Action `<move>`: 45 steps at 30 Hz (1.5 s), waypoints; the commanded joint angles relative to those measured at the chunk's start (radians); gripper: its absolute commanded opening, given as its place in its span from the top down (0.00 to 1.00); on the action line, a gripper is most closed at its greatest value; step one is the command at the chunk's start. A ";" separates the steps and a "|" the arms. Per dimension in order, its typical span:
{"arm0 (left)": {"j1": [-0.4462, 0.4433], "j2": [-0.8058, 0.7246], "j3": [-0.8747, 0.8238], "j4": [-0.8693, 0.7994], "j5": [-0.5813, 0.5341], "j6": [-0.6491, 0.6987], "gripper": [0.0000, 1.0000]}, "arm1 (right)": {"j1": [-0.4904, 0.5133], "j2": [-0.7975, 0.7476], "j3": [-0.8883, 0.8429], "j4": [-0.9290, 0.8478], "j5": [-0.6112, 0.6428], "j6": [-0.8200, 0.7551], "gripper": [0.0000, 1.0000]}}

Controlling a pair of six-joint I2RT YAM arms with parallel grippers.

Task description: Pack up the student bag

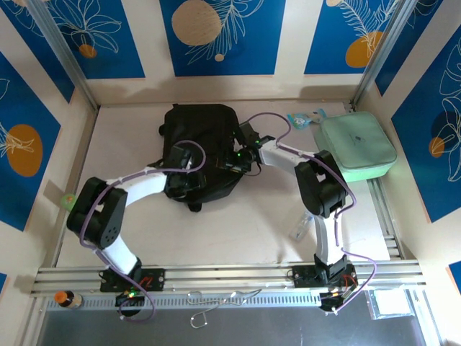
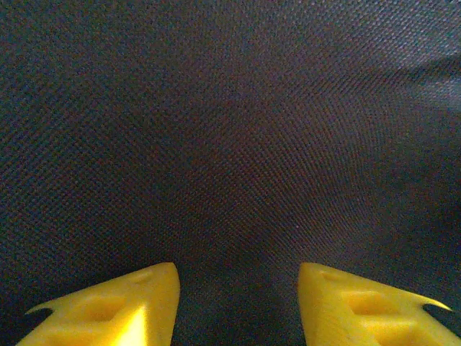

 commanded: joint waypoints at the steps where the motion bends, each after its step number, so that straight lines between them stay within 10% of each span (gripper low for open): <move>1: -0.036 -0.046 -0.092 -0.028 0.004 -0.063 0.52 | 0.004 -0.057 -0.087 -0.046 -0.008 0.005 0.49; 16: -0.162 -0.321 -0.027 -0.134 -0.069 0.018 0.38 | -0.017 -0.440 -0.378 0.074 -0.005 0.040 0.48; 27: -0.163 0.060 0.524 -0.341 -0.023 0.363 0.29 | -0.192 -0.440 -0.249 0.032 0.077 0.100 0.22; 45: -0.181 0.484 0.988 -0.648 -0.100 0.540 0.49 | -0.261 -0.430 -0.375 0.072 0.031 0.157 0.22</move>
